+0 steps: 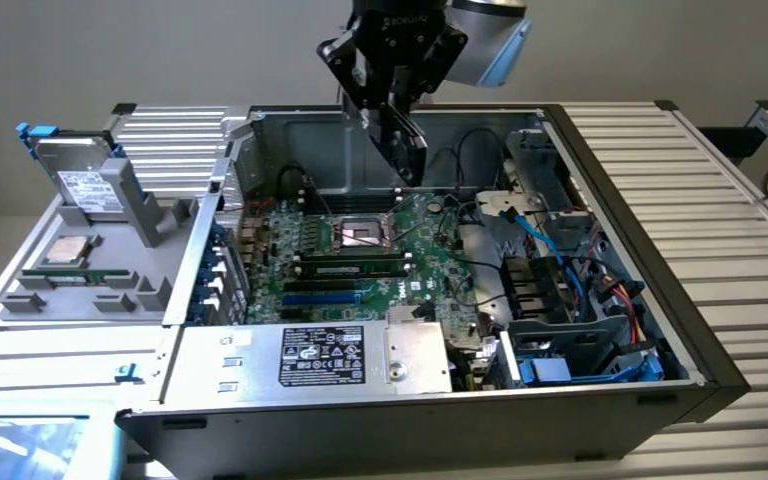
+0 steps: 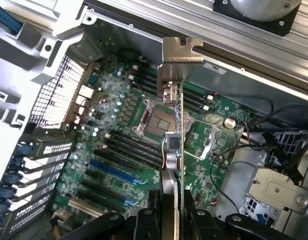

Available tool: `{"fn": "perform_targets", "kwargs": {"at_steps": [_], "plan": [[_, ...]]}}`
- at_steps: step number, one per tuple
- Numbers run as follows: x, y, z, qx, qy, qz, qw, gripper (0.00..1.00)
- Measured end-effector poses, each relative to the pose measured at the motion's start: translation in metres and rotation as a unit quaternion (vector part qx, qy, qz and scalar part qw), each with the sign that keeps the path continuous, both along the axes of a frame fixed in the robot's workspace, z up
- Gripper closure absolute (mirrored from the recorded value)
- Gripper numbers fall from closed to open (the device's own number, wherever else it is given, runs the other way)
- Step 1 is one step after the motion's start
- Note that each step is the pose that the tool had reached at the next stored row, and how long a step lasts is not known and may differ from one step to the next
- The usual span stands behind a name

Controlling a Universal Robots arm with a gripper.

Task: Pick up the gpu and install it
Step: 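Insert the gpu into the slot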

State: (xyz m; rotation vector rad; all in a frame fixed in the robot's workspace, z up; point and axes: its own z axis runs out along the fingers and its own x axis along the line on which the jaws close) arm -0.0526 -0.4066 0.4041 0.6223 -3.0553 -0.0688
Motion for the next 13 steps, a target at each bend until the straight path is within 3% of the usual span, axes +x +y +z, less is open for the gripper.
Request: {"fn": "perform_targets", "kwargs": {"at_steps": [6, 9, 13], "plan": [[0.0, 0.0, -0.0017, 0.0004, 0.0, 0.054, 0.9985, 0.72], [0.0, 0.0, -0.0029, 0.0004, 0.0, 0.082, 0.9967, 0.72], [0.0, 0.0, -0.0048, 0.0004, 0.0, 0.118, 0.993, 0.72]]}}
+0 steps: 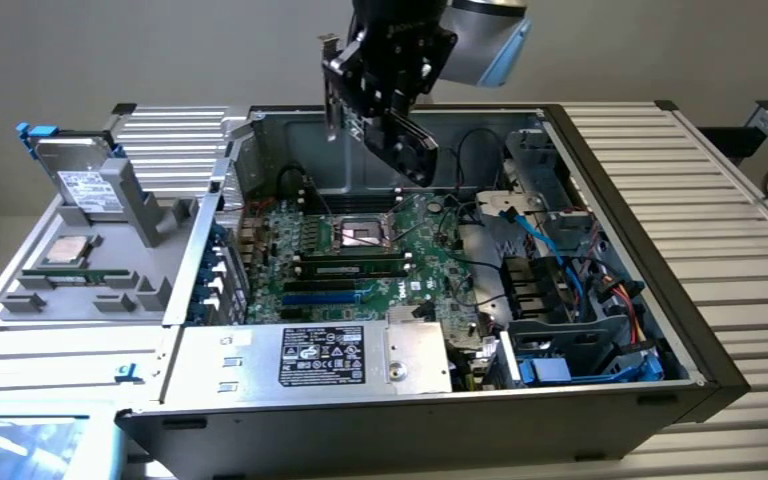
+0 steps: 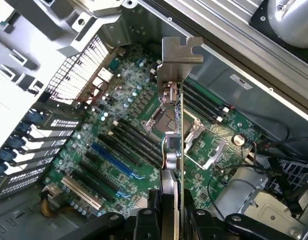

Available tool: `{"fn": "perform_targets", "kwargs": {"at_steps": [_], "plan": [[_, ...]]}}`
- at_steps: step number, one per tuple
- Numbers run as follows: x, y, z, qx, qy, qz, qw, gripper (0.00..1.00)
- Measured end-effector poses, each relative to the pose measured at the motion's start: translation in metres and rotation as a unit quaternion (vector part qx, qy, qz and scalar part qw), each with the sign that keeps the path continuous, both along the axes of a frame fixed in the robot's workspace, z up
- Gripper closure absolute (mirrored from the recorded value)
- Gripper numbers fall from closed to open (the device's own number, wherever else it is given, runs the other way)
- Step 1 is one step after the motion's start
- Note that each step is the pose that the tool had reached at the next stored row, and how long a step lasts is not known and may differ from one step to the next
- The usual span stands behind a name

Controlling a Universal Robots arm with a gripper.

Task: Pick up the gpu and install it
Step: 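Insert the gpu into the slot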

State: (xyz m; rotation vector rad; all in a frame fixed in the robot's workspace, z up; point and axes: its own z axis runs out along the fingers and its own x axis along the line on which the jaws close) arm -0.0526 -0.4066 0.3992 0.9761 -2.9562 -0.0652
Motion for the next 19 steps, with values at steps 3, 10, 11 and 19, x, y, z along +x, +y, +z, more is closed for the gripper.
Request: {"fn": "perform_targets", "kwargs": {"at_steps": [3, 10, 11, 19], "plan": [[0.0, 0.0, -0.0015, 0.0, 0.0, 0.027, 0.9996, 0.72], [0.0, 0.0, -0.0051, 0.0, 0.0, 0.091, 0.9959, 0.72], [0.0, 0.0, -0.0056, 0.0, 0.0, 0.1, 0.995, 0.72], [0.0001, 0.0, -0.0093, 0.0001, 0.0, 0.172, 0.9851, 0.72]]}}
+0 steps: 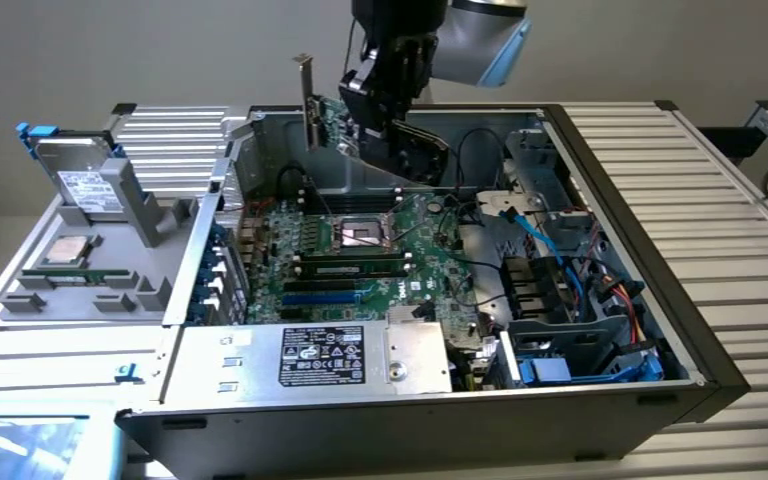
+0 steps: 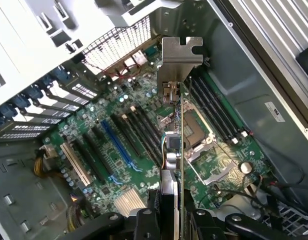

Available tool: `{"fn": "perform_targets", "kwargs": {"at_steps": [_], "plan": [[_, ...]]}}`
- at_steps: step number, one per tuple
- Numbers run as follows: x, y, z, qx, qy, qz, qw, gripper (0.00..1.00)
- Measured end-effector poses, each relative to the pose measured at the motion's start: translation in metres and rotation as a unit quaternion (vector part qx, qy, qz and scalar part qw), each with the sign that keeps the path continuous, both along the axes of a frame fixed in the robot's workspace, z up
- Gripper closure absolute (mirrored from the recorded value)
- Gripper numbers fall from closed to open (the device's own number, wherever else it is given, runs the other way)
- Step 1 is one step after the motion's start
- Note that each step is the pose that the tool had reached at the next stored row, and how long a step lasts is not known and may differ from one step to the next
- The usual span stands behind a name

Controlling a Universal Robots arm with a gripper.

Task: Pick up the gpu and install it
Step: 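Insert the gpu into the slot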

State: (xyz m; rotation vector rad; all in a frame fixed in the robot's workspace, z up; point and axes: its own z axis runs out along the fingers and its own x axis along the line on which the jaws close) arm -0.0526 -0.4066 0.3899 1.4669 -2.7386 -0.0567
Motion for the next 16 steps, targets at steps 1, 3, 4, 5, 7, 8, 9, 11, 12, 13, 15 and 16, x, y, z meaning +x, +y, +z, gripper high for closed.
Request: {"fn": "perform_targets", "kwargs": {"at_steps": [1, 3, 4, 5, 7, 8, 9, 11, 12, 13, 15, 16], "plan": [[0.0, 0.0, -0.0004, 0.0, 0.0, 0.009, 1.0, 0.72], [0.0, 0.0, -0.0013, 0.0, 0.0, 0.027, 0.9996, 0.72], [0.0, 0.0, -0.0018, 0.0, 0.0, 0.036, 0.9993, 0.72], [0.0, 0.0, -0.0023, -0.0001, 0.0001, 0.046, 0.999, 0.72], [0.0, 0.0, -0.0032, 0.0, 0.0, 0.064, 0.998, 0.72], [0.0, 0.0, -0.0037, 0.0, 0.0001, 0.073, 0.9974, 0.72], [0.0, 0.0, -0.0042, 0.0, 0.0, 0.082, 0.9966, 0.72], [0.0, 0.0, -0.0051, 0.0, 0.0001, 0.1, 0.995, 0.72], [0.0, 0.0, -0.0056, 0.0, 0.0001, 0.109, 0.994, 0.72], [0.0, 0.0, -0.006, -0.0001, 0.0001, 0.118, 0.993, 0.72], [0.0, 0.0, -0.007, 0.0, 0.0001, 0.136, 0.9907, 0.72], [0.0, 0.0, -0.0074, 0.0, 0.0001, 0.144, 0.9895, 0.72]]}}
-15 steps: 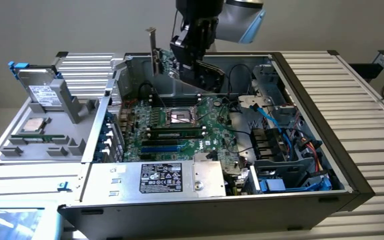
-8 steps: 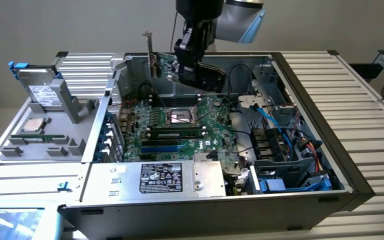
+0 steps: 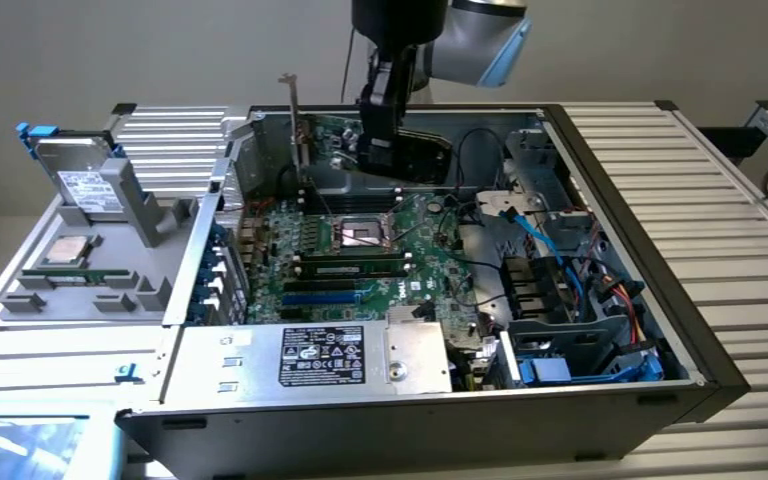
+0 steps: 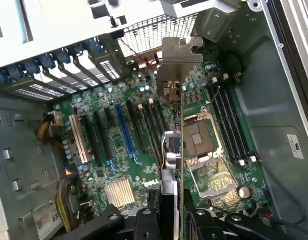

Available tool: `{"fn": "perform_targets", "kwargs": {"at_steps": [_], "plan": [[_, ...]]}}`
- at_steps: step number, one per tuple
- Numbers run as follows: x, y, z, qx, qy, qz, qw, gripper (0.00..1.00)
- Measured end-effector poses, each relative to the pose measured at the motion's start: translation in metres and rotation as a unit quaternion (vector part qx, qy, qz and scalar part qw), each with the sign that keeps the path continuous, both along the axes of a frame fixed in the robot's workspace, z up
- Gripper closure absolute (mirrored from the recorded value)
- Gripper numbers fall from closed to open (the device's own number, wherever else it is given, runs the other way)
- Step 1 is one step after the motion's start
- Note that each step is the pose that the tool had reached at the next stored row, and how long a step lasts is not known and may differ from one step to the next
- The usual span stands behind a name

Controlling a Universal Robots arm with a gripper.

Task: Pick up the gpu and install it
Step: 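Insert the gpu into the slot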

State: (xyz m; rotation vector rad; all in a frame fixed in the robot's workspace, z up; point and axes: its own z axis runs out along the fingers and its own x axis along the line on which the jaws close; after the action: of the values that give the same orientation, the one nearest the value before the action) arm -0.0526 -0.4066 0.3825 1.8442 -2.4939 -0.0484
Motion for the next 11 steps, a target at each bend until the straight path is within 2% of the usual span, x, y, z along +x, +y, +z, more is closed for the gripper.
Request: {"fn": "perform_targets", "kwargs": {"at_steps": [4, 6, 8, 11], "plan": [[0.0, 0.0, -0.0016, 0.0, 0.0, 0.037, 0.9993, 0.72], [-0.0001, 0.0, -0.002, -0.0017, 0.0001, 0.054, 0.9985, 0.72], [0.0, 0.0, -0.0021, -0.0085, 0.0004, 0.066, 0.9978, 0.72], [0.0, 0.0, -0.0022, -0.022, 0.0012, 0.08, 0.9965, 0.72]]}}
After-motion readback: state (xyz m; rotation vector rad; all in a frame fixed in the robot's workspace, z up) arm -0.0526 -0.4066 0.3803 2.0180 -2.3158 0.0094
